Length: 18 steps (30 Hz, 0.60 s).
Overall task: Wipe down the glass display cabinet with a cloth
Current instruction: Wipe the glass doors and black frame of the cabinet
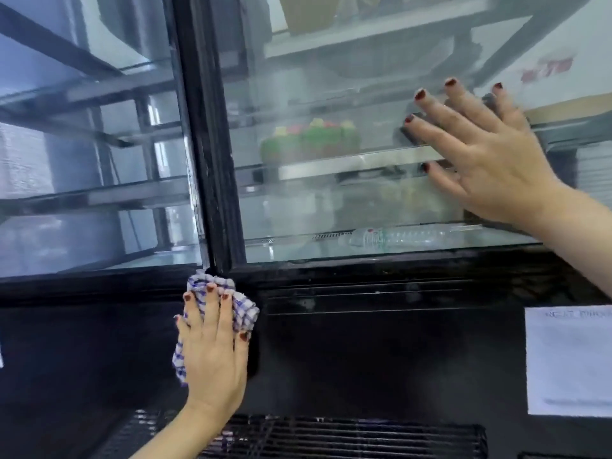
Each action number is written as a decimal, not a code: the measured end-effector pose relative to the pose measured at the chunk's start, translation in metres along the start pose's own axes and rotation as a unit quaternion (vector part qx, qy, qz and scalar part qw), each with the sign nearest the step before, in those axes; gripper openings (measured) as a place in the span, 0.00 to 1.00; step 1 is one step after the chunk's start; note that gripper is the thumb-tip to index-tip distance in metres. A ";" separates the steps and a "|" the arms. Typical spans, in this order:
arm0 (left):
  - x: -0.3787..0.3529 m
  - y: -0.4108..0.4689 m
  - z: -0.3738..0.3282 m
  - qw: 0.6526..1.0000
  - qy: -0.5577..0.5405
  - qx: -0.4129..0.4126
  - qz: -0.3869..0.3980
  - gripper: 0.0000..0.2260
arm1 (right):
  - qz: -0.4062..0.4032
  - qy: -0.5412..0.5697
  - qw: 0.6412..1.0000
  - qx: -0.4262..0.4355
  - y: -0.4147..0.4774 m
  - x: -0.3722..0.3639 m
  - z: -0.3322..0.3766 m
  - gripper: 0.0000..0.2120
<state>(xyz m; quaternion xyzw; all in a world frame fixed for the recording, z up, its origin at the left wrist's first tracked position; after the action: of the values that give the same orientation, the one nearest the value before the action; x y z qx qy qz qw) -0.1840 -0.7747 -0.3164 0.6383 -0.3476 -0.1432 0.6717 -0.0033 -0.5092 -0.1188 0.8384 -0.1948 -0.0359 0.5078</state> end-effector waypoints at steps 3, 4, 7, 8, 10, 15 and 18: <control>-0.006 0.001 -0.048 0.999 0.035 -0.016 -0.033 0.24 | -0.020 0.010 1.000 0.001 0.002 -0.002 -0.003 0.25; -0.008 0.001 -0.070 0.996 0.053 -0.053 -0.042 0.24 | -0.026 0.010 1.000 -0.001 0.001 -0.003 -0.004 0.25; -0.015 0.000 -0.140 0.981 0.085 -0.160 -0.066 0.25 | -0.037 0.018 0.999 -0.002 -0.001 -0.004 -0.004 0.25; -0.017 -0.001 -0.160 0.979 0.085 -0.175 -0.068 0.25 | -0.038 0.024 0.999 -0.001 -0.001 -0.004 -0.005 0.25; -0.019 -0.001 -0.187 0.980 0.070 -0.178 -0.060 0.25 | -0.038 0.035 0.999 0.000 -0.002 -0.005 -0.006 0.25; -0.014 -0.003 -0.146 0.991 0.018 -0.130 -0.013 0.25 | -0.041 0.040 0.998 0.007 -0.003 -0.004 -0.007 0.25; -0.004 -0.003 -0.054 0.999 -0.006 0.042 -0.027 0.25 | -0.043 0.036 0.998 0.016 -0.006 -0.003 -0.008 0.25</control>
<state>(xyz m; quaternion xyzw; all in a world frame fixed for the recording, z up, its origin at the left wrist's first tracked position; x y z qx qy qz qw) -0.1506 -0.7315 -0.3172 0.6740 -0.3403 -0.1503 0.6382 -0.0026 -0.4992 -0.1209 0.8548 -0.1404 -0.0243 0.4991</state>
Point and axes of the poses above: each hand's wrist, its own y-axis towards the middle knuckle, its own x-axis out of the back of the hand, z = x × y, the point moved 7 cm from there along y, towards the middle knuckle, and after that the axes turned 6 degrees about y, right-handed, at the moved point
